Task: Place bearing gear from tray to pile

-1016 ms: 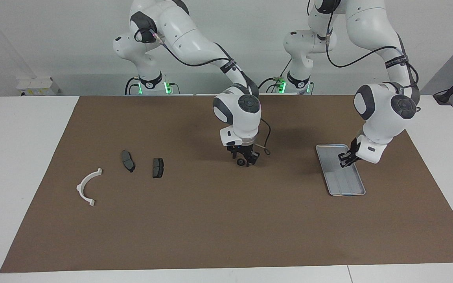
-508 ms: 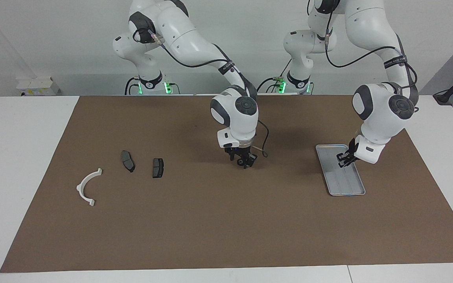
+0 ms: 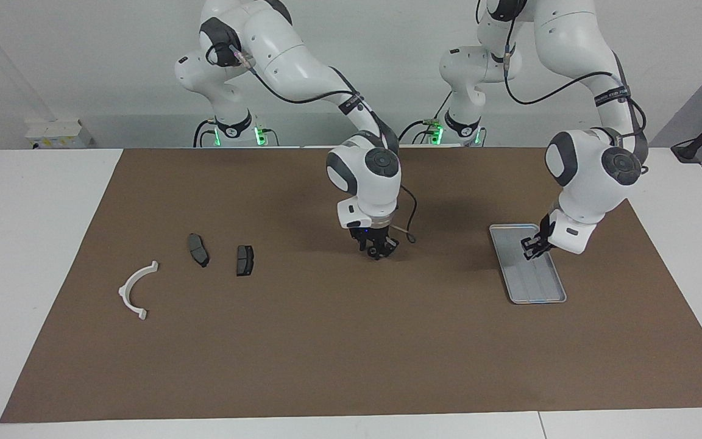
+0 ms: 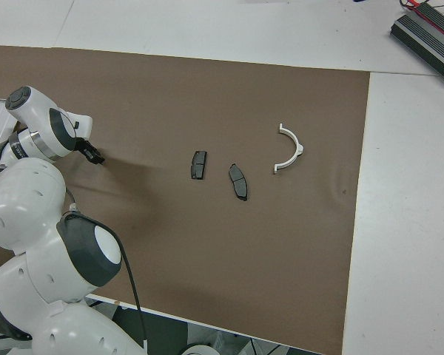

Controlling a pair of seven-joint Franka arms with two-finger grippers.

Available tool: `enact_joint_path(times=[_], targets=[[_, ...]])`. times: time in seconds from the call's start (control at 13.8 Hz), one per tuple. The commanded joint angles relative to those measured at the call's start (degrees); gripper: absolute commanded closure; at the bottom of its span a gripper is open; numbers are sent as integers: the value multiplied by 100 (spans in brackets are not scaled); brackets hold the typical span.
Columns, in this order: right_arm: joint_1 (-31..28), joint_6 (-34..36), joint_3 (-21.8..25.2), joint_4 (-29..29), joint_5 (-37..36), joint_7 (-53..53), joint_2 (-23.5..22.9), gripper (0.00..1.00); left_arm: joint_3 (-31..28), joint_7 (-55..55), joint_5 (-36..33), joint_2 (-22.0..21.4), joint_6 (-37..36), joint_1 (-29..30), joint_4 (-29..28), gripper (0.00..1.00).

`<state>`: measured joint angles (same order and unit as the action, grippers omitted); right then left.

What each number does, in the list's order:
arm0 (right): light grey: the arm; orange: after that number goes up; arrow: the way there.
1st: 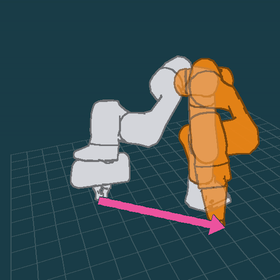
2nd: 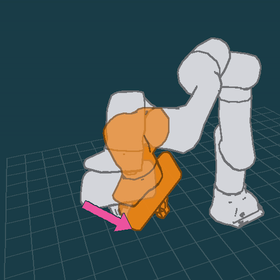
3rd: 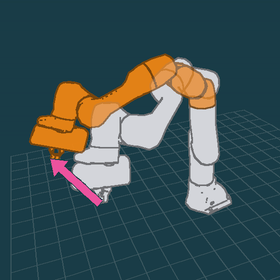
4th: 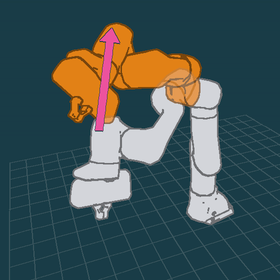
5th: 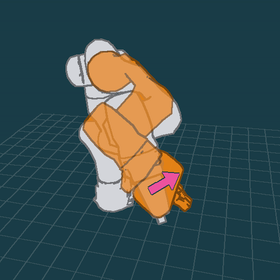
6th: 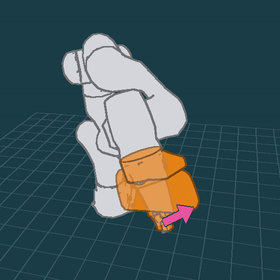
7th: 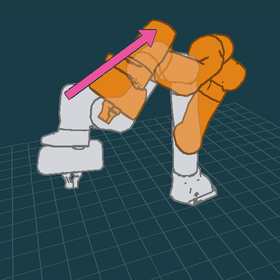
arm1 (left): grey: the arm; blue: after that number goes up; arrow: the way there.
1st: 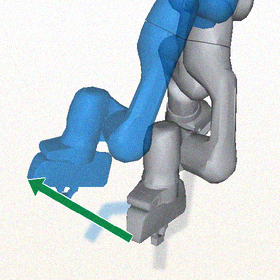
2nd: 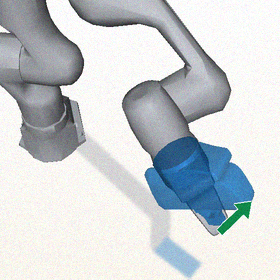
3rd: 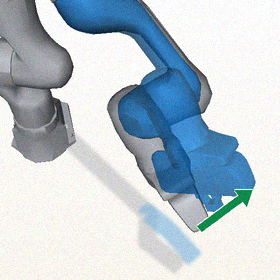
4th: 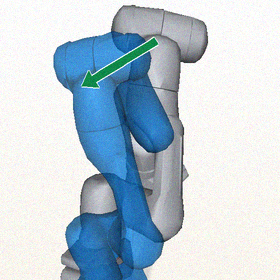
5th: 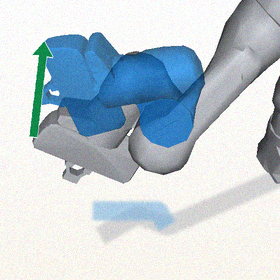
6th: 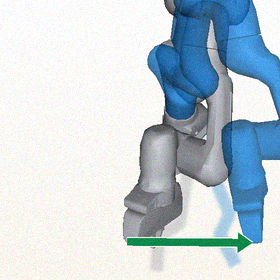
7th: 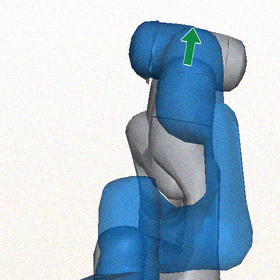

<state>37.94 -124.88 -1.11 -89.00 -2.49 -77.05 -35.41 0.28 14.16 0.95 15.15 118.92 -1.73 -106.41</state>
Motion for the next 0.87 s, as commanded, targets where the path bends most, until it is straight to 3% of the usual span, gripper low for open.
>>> enact_joint_path(times=[0.0,0.22,0.36,0.8], targets=[[82,-169,-47,-152,99,41,-63,71,-36,236,2,-74,-193,-126,85,100],[65,-142,-47,-144,152,84,-63,92,-19,464,2,-65,-273,-213,164,100],[12,50,-47,-30,135,233,-45,100,-19,797,2,-65,-264,-397,182,100],[-716,965,-39,717,135,1453,-37,100,-19,1843,10,-13,-352,-1030,402,100]])
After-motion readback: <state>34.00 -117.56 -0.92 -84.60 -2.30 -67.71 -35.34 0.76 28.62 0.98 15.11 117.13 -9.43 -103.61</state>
